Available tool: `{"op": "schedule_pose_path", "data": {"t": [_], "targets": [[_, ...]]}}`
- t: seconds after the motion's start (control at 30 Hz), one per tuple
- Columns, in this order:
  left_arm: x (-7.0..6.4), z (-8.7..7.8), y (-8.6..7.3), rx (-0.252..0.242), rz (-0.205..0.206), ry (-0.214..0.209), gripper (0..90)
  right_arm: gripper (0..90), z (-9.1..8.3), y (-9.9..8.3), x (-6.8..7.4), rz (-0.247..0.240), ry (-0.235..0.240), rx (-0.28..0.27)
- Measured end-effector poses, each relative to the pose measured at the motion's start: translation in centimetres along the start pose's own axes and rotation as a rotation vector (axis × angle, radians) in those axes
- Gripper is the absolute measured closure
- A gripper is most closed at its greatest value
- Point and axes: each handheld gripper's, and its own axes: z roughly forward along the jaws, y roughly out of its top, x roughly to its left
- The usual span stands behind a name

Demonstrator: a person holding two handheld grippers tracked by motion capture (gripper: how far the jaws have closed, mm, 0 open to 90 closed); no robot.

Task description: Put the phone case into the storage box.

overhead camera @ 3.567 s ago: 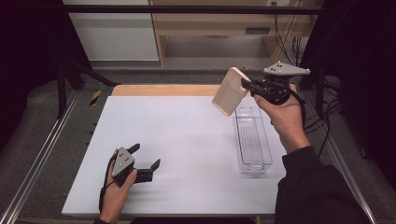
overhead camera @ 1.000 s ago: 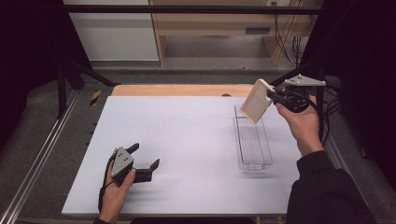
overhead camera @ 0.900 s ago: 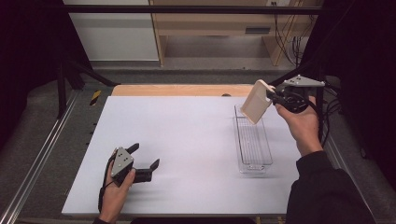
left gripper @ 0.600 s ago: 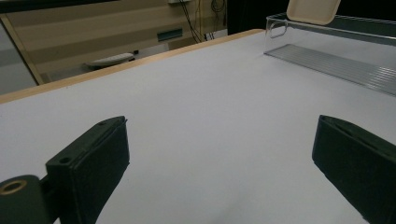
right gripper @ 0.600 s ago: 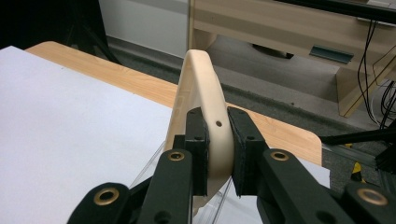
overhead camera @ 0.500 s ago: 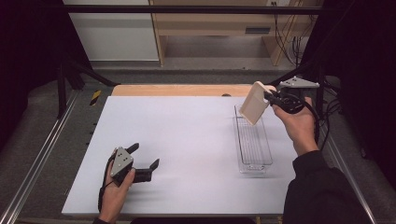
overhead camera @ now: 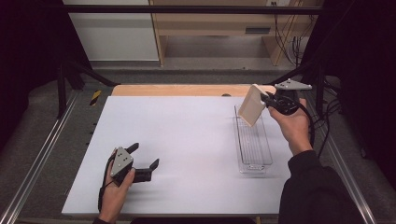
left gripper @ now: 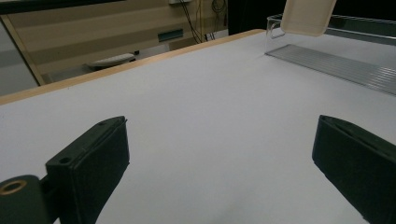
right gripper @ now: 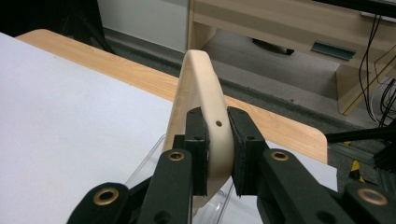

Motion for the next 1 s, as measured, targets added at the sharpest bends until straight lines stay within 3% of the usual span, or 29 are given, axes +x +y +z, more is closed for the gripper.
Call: {"op": "schedule_pose_path", "data": {"t": [1.0], "targets": [[0.1,0.0,0.0,-0.001,-0.006,-0.004,3.3,78.8,2.9,-0.6,0.5,-0.006,-0.007,0.026]]}}
